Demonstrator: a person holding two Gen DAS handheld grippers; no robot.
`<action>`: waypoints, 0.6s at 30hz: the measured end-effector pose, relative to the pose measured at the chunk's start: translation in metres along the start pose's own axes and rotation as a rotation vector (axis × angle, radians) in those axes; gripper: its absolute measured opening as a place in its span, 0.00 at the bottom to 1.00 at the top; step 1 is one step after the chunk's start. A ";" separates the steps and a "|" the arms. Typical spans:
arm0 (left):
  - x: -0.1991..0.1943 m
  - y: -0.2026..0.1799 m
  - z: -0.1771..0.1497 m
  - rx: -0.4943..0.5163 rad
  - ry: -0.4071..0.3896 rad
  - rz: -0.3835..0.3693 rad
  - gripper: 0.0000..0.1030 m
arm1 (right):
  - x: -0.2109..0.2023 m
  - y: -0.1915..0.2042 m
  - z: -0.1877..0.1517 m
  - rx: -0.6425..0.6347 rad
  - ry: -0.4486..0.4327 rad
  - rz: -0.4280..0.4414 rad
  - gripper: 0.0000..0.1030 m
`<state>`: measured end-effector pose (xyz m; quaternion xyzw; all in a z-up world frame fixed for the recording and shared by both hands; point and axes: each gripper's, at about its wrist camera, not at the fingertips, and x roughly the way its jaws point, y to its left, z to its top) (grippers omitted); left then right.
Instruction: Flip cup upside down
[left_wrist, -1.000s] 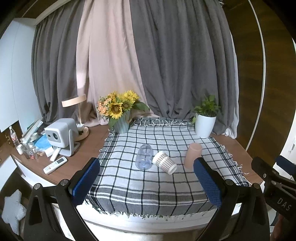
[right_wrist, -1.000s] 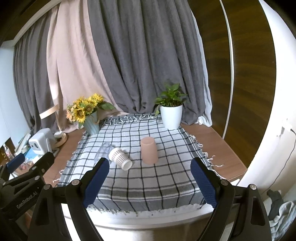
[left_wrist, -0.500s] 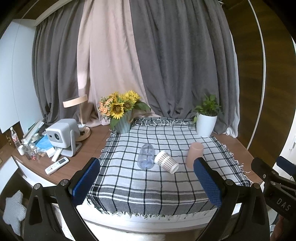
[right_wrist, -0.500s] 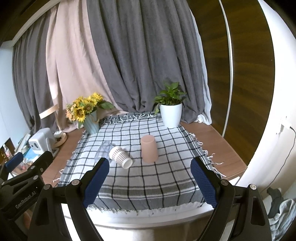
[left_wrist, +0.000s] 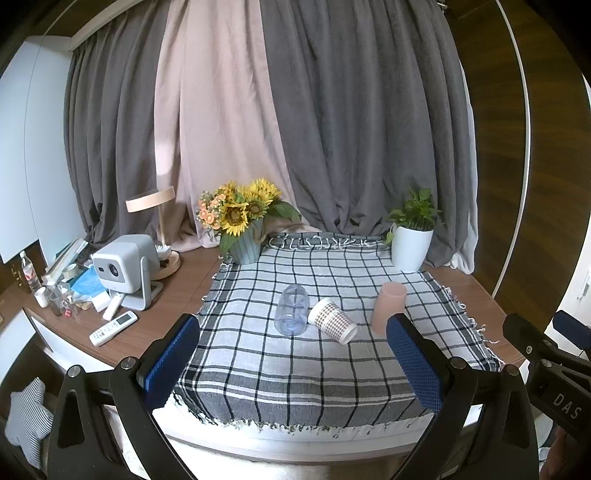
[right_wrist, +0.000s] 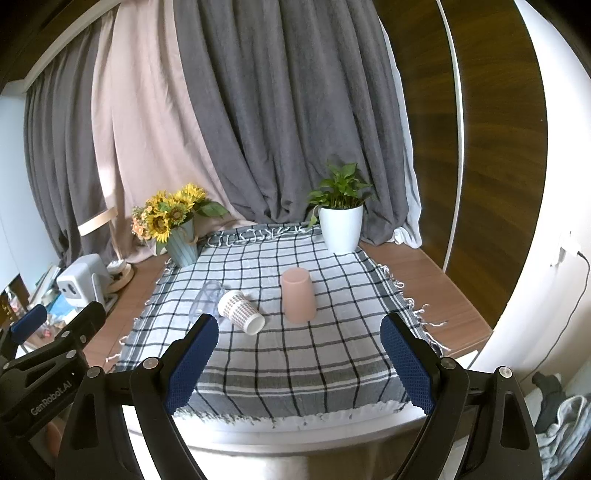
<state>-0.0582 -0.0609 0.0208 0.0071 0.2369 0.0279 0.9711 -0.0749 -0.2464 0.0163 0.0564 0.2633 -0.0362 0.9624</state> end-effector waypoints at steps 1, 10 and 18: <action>0.000 0.000 0.000 0.001 0.000 0.001 1.00 | 0.000 0.000 0.000 0.000 -0.001 0.001 0.87; 0.000 0.000 0.000 0.001 -0.001 0.001 1.00 | 0.000 0.000 0.000 0.000 0.001 0.001 0.87; -0.002 0.000 -0.001 0.001 0.001 -0.002 1.00 | 0.000 -0.001 -0.001 0.000 0.000 0.002 0.87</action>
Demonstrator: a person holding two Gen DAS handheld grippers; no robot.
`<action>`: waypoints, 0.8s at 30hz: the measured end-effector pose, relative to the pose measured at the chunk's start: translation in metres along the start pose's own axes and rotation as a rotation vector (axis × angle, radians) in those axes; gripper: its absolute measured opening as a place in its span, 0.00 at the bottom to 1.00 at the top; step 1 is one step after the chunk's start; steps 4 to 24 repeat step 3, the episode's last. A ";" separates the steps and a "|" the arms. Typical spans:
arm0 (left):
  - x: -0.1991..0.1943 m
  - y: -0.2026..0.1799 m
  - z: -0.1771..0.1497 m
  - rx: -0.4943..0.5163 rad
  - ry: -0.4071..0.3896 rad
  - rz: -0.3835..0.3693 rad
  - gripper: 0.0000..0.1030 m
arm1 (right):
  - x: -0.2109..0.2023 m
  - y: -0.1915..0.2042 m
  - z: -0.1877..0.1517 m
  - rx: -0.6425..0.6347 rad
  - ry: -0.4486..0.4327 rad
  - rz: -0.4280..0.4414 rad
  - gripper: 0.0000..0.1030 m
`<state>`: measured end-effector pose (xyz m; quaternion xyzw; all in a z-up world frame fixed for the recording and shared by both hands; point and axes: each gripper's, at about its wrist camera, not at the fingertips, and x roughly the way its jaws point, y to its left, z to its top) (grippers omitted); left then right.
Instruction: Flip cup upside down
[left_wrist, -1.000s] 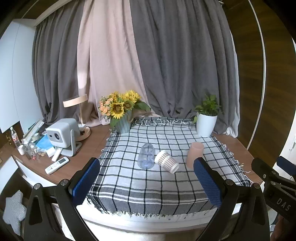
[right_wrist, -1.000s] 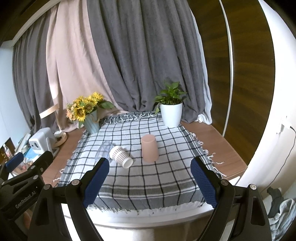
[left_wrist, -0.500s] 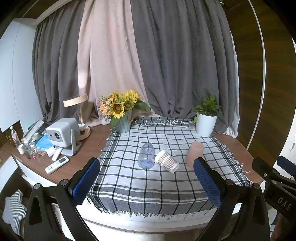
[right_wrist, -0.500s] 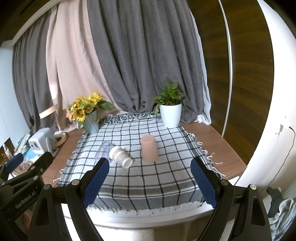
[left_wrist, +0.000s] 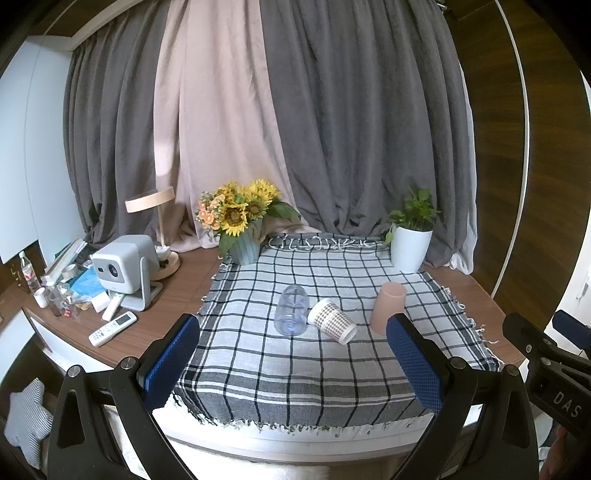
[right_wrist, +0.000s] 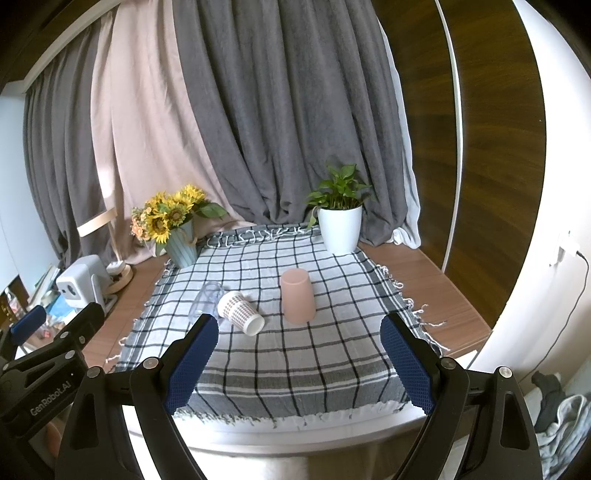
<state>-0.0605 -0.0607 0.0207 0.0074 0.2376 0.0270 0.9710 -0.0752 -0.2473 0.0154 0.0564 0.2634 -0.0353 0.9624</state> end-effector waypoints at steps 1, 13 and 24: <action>0.000 0.000 0.000 0.000 -0.001 -0.001 1.00 | 0.000 0.000 0.000 -0.001 0.000 -0.001 0.87; 0.000 0.000 0.000 -0.002 0.001 -0.002 1.00 | -0.001 0.000 0.000 -0.001 0.000 -0.002 0.87; 0.000 0.000 0.000 -0.002 0.001 -0.002 1.00 | -0.001 0.000 0.000 -0.001 0.000 -0.002 0.87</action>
